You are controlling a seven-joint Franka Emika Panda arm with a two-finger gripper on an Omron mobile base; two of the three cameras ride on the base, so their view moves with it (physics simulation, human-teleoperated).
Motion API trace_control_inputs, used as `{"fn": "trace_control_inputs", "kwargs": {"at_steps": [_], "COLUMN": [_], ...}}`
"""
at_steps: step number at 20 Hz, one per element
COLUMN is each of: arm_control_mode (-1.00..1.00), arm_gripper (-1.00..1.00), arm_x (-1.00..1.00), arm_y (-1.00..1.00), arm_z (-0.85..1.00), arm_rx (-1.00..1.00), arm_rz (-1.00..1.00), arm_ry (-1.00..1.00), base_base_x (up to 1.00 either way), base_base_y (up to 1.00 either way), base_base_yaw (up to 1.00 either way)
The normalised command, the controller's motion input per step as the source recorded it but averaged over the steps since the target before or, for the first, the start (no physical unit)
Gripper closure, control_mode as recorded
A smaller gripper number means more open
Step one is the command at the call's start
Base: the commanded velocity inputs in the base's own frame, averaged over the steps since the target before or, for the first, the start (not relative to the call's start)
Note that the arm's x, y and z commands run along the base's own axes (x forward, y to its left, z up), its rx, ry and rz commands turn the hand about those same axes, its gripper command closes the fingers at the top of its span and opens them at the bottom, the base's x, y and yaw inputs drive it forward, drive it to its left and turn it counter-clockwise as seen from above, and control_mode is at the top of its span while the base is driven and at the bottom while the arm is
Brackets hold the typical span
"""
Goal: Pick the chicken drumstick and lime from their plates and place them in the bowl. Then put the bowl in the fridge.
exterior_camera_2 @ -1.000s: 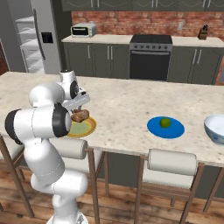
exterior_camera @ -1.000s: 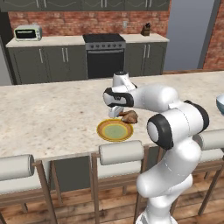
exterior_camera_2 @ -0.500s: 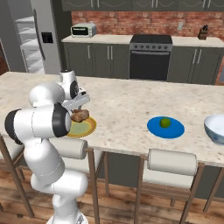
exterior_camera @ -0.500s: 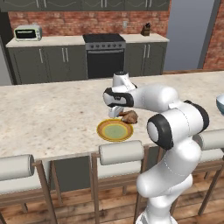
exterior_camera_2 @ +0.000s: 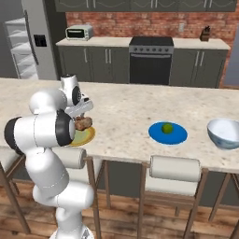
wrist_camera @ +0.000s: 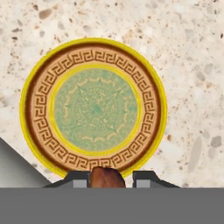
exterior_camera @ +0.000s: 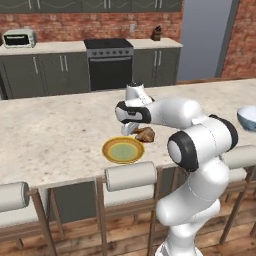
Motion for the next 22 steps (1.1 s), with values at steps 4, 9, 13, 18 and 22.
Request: {"fn": "trace_control_inputs", "kwargs": {"at_steps": [4, 9, 13, 18, 22], "arm_control_mode": [1.00, 1.00, 1.00, 1.00, 1.00], "arm_gripper": [1.00, 1.00, 1.00, 1.00, 1.00], "arm_x": [0.00, 0.00, 0.00, 0.00, 0.00], "arm_y": [0.00, 0.00, 0.00, 0.00, 0.00], "arm_z": [0.00, 0.00, 0.00, 0.00, 0.00], "arm_rx": [0.00, 0.00, 0.00, 0.00, 0.00], "arm_rz": [0.00, 0.00, 0.00, 0.00, 0.00], "arm_ry": [0.00, 0.00, 0.00, 0.00, 0.00], "base_base_x": [0.00, 0.02, 0.09, 0.13, 0.22], "base_base_y": [-0.72, -0.73, -0.71, -0.69, -0.65], "base_base_yaw": [-0.11, -0.05, 0.00, 0.00, 0.01]}}
